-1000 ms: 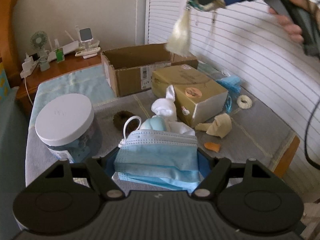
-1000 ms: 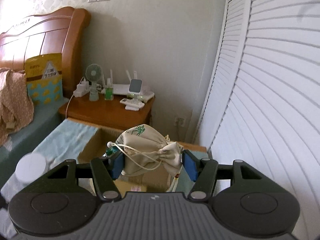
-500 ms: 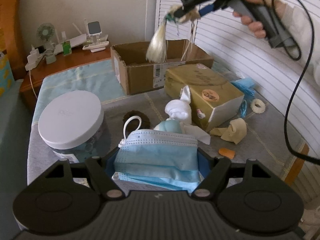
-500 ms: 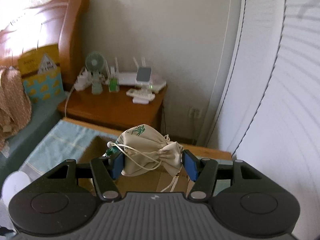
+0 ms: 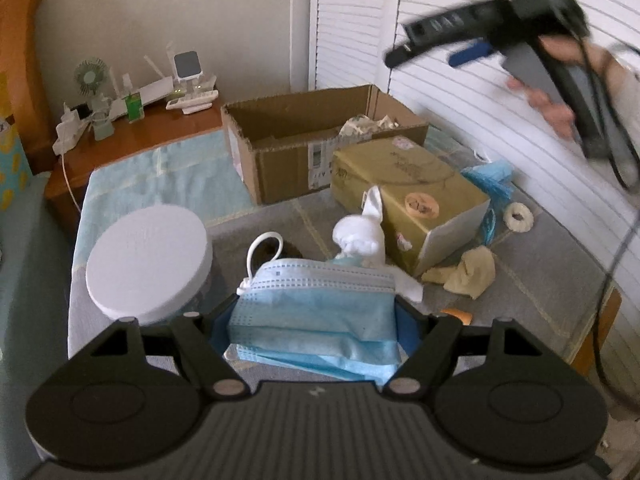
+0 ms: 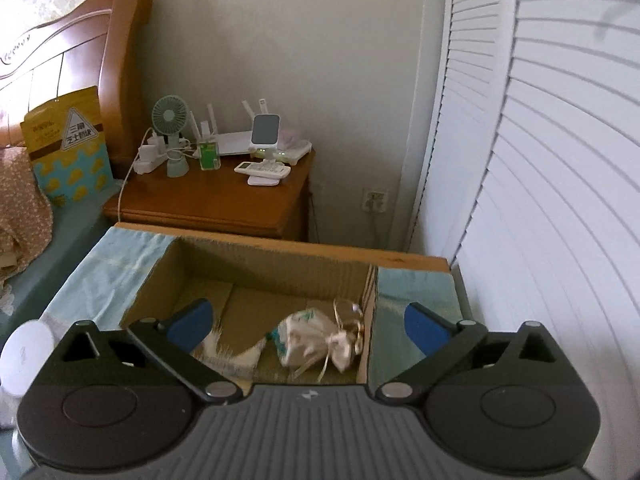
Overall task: Organize soft objects
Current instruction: 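Carry the blue mask with the left gripper and release it into the cardboard box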
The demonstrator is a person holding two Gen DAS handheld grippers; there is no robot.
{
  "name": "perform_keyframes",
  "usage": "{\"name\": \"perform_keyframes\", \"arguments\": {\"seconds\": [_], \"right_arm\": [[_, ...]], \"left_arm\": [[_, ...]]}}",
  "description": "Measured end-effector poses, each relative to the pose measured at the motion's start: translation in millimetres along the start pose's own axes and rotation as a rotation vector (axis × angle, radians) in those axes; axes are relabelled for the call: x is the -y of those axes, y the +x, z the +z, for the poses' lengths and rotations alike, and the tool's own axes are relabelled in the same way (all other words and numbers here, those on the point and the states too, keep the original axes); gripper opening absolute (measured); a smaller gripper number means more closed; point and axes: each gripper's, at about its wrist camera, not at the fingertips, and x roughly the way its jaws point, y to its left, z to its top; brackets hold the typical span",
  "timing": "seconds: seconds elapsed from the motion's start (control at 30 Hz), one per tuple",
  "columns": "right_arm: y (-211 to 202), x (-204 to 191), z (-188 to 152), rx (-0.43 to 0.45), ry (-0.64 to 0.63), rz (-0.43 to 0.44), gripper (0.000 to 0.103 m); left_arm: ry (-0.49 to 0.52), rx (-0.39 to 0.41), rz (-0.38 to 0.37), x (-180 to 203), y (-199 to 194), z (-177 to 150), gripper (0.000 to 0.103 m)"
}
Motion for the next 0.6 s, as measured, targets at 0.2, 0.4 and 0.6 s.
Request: {"name": "perform_keyframes", "arguments": {"seconds": [0.2, 0.4, 0.6], "right_arm": [[-20, -10, -41, -0.018, -0.023, -0.095, 0.103], [-41, -20, -78, -0.020, -0.032, -0.091, 0.103], [-55, -20, -90, -0.014, -0.029, -0.080, 0.103]], "left_arm": [[0.022, 0.015, 0.001, -1, 0, 33, 0.077], [0.031, 0.055, 0.033, -2, 15, 84, 0.077], [0.019, 0.064, 0.054, -4, 50, 136, 0.077]]}}
